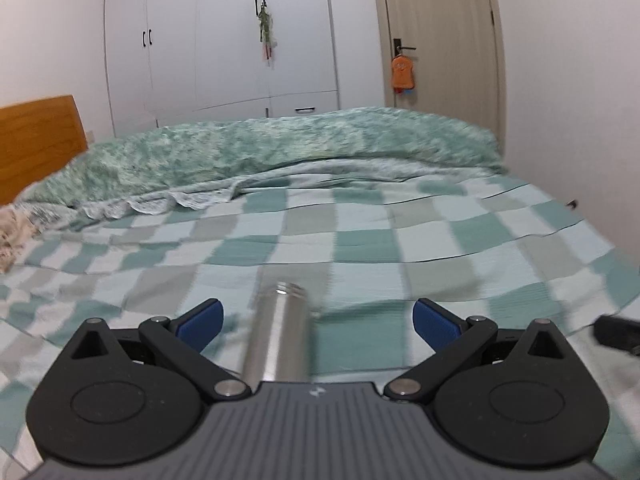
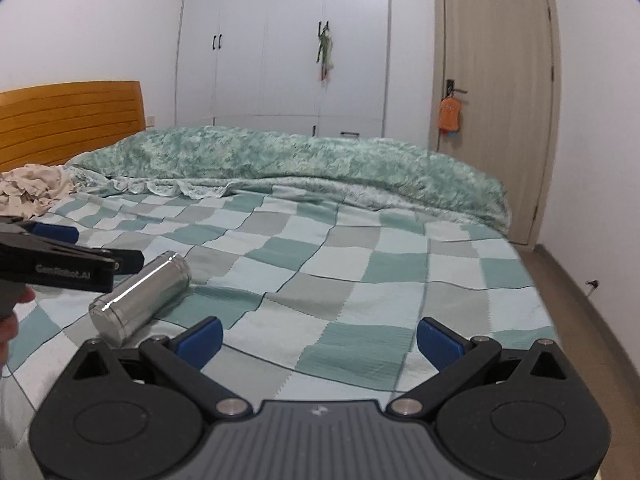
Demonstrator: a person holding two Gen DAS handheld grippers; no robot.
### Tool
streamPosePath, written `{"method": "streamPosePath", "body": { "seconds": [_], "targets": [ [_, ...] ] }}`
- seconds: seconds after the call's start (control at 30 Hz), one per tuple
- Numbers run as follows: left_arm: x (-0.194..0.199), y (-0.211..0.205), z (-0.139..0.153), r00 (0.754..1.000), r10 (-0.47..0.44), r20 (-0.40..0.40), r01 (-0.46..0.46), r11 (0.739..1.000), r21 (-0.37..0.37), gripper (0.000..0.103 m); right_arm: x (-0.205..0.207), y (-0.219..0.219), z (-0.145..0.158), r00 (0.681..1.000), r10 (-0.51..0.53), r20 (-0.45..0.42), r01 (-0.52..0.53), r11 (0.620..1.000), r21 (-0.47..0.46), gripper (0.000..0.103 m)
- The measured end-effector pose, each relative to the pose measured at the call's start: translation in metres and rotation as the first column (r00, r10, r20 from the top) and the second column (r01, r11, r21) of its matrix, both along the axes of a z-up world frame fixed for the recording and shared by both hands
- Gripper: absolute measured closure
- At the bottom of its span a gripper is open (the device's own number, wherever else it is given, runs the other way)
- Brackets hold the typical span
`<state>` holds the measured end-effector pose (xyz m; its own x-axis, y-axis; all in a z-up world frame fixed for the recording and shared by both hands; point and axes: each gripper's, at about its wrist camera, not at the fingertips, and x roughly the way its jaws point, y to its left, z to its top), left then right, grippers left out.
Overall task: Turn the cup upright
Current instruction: 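Move the left tool to the lying silver cup and close on it, then lift the silver cup with the left tool and lower it onto the blanket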
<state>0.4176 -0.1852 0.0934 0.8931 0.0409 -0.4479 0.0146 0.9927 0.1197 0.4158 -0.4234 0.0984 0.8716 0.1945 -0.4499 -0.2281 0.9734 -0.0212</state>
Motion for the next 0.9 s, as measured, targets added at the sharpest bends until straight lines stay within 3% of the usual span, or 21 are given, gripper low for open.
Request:
{"method": "streamPosePath", "body": {
  "seconds": [0.23, 0.3, 0.4, 0.57, 0.7, 0.77, 0.8, 0.83, 0.9],
  "targets": [
    [0.046, 0.039, -0.011, 0.995, -0.020, -0.097, 0.031, 0.993, 0.114, 0.000, 0.035, 0.031, -0.014, 0.998, 0.062, -0.031, -0.063, 0.998, -0.022, 0.000],
    [0.058, 0.046, -0.018, 0.987, -0.048, -0.156, 0.069, 0.989, 0.132, 0.000, 0.041, 0.041, -0.021, 0.997, 0.068, -0.048, -0.069, 0.997, -0.017, 0.000],
    [0.072, 0.054, -0.033, 0.969, -0.082, -0.233, 0.115, 0.985, 0.132, 0.000, 0.049, 0.054, -0.030, 0.995, 0.076, -0.061, -0.078, 0.997, -0.021, 0.000],
    [0.098, 0.065, -0.051, 0.918, -0.163, -0.360, 0.186, 0.982, 0.029, 0.000, 0.063, 0.064, -0.041, 0.994, 0.078, -0.083, -0.079, 0.997, -0.016, 0.000],
    [0.114, 0.063, -0.066, 0.891, -0.162, -0.425, 0.193, 0.981, 0.030, 0.000, 0.073, 0.066, -0.049, 0.993, 0.068, -0.100, -0.069, 0.997, -0.015, 0.000],
    [0.122, 0.064, -0.075, 0.873, -0.163, -0.461, 0.187, 0.982, 0.007, 0.009, 0.077, 0.065, -0.054, 0.993, 0.058, -0.106, -0.060, 0.998, -0.015, 0.000],
    [0.126, 0.066, -0.079, 0.857, -0.179, -0.483, 0.185, 0.982, -0.037, 0.028, 0.080, 0.066, -0.057, 0.992, 0.053, -0.113, -0.054, 0.998, -0.013, 0.000],
    [0.127, 0.068, -0.080, 0.844, -0.192, -0.500, 0.182, 0.981, -0.068, 0.038, 0.081, 0.064, -0.059, 0.992, 0.049, -0.119, -0.050, 0.999, -0.010, 0.000],
    [0.124, 0.070, -0.078, 0.853, -0.190, -0.486, 0.173, 0.982, -0.080, 0.039, 0.084, 0.063, -0.064, 0.990, 0.040, -0.132, -0.042, 0.999, -0.009, 0.000]
  ]
}}
